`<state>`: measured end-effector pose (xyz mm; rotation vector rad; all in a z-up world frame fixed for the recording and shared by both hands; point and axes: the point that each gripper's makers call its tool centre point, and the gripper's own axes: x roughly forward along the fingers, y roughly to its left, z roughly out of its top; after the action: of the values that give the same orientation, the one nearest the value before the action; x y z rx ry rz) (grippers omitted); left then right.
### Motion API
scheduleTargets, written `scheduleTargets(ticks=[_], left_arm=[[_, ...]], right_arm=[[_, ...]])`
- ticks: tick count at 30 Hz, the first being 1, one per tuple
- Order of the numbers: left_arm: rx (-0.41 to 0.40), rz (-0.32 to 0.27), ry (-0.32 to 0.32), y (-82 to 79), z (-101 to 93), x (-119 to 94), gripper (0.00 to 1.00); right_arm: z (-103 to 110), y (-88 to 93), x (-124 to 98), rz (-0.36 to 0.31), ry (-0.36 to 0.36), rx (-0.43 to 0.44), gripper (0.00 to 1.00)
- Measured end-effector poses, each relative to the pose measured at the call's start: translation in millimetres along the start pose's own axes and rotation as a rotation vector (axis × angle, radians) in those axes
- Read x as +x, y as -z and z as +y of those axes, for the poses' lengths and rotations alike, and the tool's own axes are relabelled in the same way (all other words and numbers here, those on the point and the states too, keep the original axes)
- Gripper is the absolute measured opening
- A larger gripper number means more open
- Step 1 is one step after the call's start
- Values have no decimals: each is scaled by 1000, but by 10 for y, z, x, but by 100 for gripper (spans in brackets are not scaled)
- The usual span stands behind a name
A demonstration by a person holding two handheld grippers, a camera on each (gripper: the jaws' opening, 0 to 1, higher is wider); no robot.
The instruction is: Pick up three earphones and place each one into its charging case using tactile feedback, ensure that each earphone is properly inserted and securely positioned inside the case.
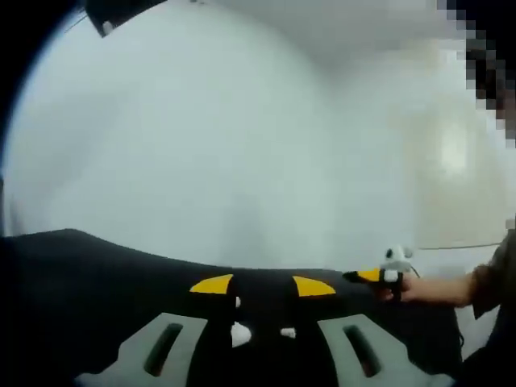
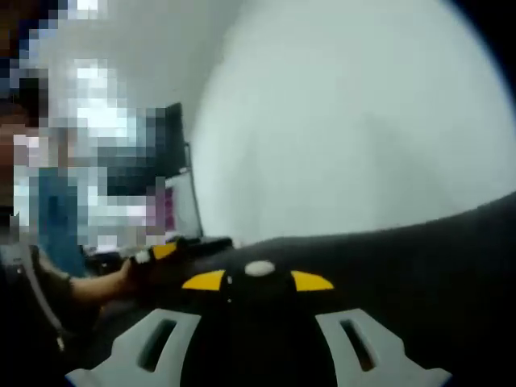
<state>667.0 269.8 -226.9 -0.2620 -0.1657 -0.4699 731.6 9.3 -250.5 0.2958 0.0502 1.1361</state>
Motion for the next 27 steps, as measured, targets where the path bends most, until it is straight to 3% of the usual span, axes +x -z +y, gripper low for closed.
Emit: scheduleTargets(ticks=[1,3,5,7,8,10,11,14,17,20,27], left_arm=[[-4,4,-5,11,10,6,24],[8,25,-16,53,17,24,25],[32,48,-24,94,21,49,24],[25,77,-25,122,32,81,24],[19,84,-26,122,41,98,25],[51,166,-59,204,130,105,26],[49,217,-110,253,222,114,27],[-65,357,-201,428,348,74,30],[-152,396,-261,493,359,28,28],[-213,485,-301,655,321,-44,29],[-199,507,-282,723,163,20,26]], right_arm=[[-13,-10,-12,16,7,8,31],[13,-192,-57,-48,-5,-50,31],[33,-312,-123,-82,-6,-17,31],[102,-504,-169,-176,-28,32,31],[140,-529,-179,-189,-41,49,31],[167,-521,-179,-184,-43,41,31],[187,-513,-169,-178,-42,36,31],[210,-523,-155,-168,-47,20,31],[273,-570,-176,-183,-64,20,31],[279,-614,-207,-195,-59,7,31],[207,-735,-287,-248,-42,33,31]])
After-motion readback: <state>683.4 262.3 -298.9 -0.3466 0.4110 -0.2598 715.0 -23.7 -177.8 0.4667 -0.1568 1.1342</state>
